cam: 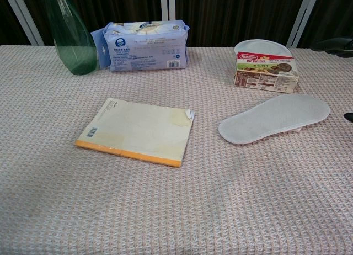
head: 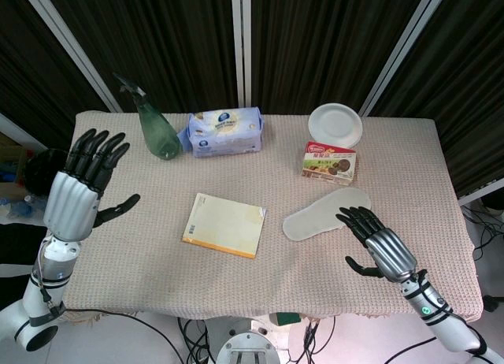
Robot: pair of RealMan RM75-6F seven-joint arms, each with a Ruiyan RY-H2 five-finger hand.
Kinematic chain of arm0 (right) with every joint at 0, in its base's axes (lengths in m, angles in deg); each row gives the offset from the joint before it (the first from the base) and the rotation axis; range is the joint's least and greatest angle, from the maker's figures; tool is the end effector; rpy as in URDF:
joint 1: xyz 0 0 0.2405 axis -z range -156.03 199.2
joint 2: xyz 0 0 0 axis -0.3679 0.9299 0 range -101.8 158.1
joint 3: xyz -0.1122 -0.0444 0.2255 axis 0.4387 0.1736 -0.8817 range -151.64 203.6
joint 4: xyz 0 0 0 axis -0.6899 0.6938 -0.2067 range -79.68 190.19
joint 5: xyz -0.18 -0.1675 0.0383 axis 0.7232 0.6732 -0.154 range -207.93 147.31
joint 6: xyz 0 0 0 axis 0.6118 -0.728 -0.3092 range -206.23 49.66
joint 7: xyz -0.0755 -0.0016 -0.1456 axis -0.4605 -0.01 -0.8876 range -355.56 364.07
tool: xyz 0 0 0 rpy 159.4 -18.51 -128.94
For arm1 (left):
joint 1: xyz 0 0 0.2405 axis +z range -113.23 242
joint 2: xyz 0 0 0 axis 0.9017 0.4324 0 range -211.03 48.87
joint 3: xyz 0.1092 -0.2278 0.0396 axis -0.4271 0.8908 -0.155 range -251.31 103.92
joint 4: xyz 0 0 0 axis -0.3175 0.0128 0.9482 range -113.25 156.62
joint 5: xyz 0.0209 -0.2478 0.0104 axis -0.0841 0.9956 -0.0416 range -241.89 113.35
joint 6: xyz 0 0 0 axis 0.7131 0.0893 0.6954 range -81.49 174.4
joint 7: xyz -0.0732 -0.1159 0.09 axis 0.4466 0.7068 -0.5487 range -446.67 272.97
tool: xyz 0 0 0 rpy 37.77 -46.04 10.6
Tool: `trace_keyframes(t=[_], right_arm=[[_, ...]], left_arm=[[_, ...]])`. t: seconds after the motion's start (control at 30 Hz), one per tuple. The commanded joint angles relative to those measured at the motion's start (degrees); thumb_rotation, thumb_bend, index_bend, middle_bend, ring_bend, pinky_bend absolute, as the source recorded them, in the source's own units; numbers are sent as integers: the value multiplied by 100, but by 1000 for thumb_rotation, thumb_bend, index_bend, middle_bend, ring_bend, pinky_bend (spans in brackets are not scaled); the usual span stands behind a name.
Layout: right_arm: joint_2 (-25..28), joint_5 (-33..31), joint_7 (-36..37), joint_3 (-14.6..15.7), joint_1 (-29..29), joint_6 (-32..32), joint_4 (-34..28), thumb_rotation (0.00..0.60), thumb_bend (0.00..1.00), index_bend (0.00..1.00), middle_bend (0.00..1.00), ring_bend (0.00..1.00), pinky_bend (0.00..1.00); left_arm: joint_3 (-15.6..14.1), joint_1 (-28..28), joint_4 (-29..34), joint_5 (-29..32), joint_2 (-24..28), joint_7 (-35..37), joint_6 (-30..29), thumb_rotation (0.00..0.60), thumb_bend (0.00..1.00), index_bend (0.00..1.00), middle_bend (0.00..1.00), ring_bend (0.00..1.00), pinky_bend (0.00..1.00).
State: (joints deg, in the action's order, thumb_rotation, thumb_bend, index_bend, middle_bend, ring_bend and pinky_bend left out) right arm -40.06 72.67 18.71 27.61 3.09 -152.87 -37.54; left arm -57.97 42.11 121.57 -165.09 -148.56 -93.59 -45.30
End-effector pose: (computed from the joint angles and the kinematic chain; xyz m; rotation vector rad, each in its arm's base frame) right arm -0.2389 -0.2336 0.0434 1.8618 -1.0737 1.2280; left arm -0.1388 0.2930 0.1422 -1.4760 -0.3628 -1.5478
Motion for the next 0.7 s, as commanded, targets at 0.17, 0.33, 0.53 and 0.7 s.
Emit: trace_keyframes(t=[0.17,0.33,0.53,0.7], right_arm=[[-39,10,79,47,-87,22,32,600,357,0,0,0,0],[-285,231,963,94,-463,205,49,600,357,0,0,0,0],[-1035,847,3993,256,-1472,364,264,600,429,0,0,0,0],[-1866,1402,6992,500,-2150,-327,775,600,901,0,0,0,0]], left_arm=[[-115,39,115,78,33,-45,20,600,0,89,87,68,88],[-342,208,297,279,104,-28,106,600,0,89,87,68,88],[-553,426,207,411,-2,20,2,600,0,89,87,68,88],[-642,592,145,492,-21,64,-126,600,0,89,87,68,88]])
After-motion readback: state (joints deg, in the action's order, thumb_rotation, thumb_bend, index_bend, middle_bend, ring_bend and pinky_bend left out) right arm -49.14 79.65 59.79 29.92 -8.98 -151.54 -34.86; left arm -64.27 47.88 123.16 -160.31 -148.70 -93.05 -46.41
